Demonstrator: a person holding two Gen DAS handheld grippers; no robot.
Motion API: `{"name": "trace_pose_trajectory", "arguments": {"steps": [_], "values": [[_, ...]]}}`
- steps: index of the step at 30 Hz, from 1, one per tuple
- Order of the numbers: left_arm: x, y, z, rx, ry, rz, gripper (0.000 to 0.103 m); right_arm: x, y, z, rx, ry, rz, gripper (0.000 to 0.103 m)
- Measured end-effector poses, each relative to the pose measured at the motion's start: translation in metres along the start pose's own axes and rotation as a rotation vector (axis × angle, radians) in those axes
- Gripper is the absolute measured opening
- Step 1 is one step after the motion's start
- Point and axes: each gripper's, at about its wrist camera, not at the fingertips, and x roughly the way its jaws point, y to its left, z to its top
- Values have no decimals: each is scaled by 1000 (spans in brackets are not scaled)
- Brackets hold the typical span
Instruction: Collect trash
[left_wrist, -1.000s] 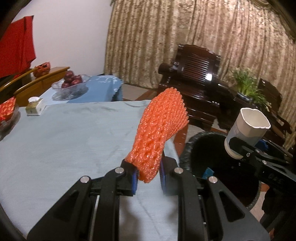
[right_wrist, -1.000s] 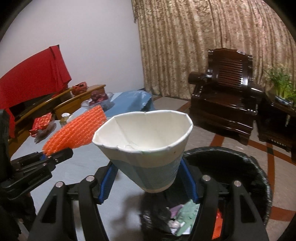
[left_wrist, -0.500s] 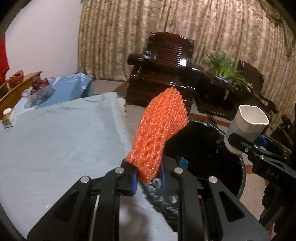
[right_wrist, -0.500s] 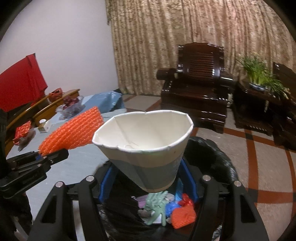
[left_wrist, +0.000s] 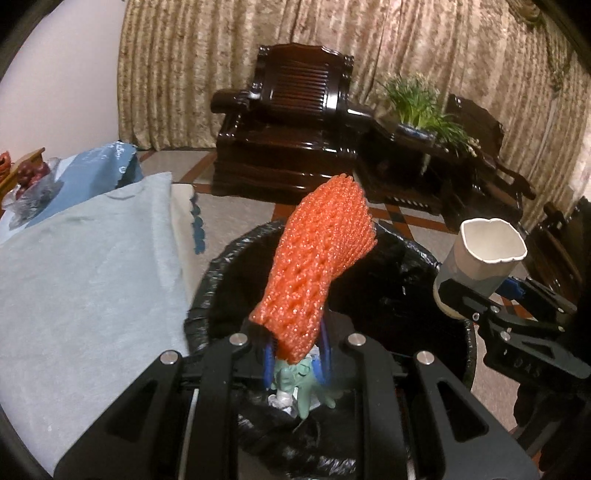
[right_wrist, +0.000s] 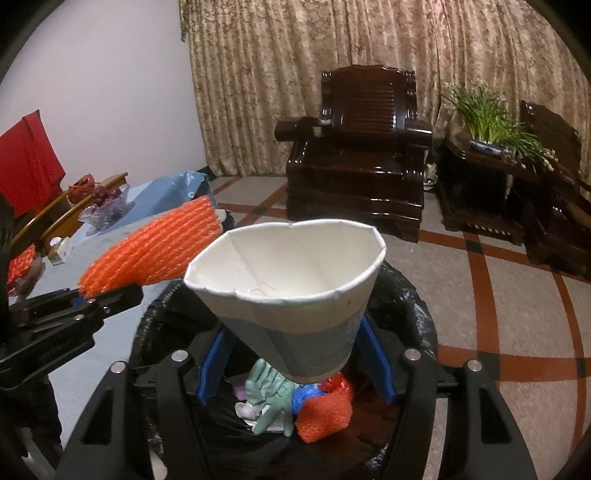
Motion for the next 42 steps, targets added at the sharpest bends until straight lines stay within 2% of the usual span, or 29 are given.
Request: {"name": "trace_pose_trajectory", "arguments": {"steps": [9, 15, 18, 22, 26, 33, 37, 42], "values": [[23, -8, 2, 8, 48, -9, 19, 11, -12, -1, 5, 20, -12, 66], [31, -5, 1, -6, 81, -15, 23, 22, -17, -3, 9, 48, -18, 70], [32, -4, 0, -13, 90, -14, 34, 25, -18, -6, 9, 61, -28, 78], [30, 1, -4, -22, 99, -12, 58, 26, -18, -11, -1, 73, -46, 90], [26, 5, -6, -25, 98, -8, 70, 24, -18, -11, -3, 80, -50, 95], [6, 13, -5, -29, 60, 6, 75, 14, -14, -8, 1, 59, -32, 95], [-13, 18, -3, -44, 20, 27, 84, 1, -8, -4, -1, 39, -25, 97], [-43, 26, -4, -66, -25, 48, 89, -21, 4, 2, -11, 18, 7, 97]]}}
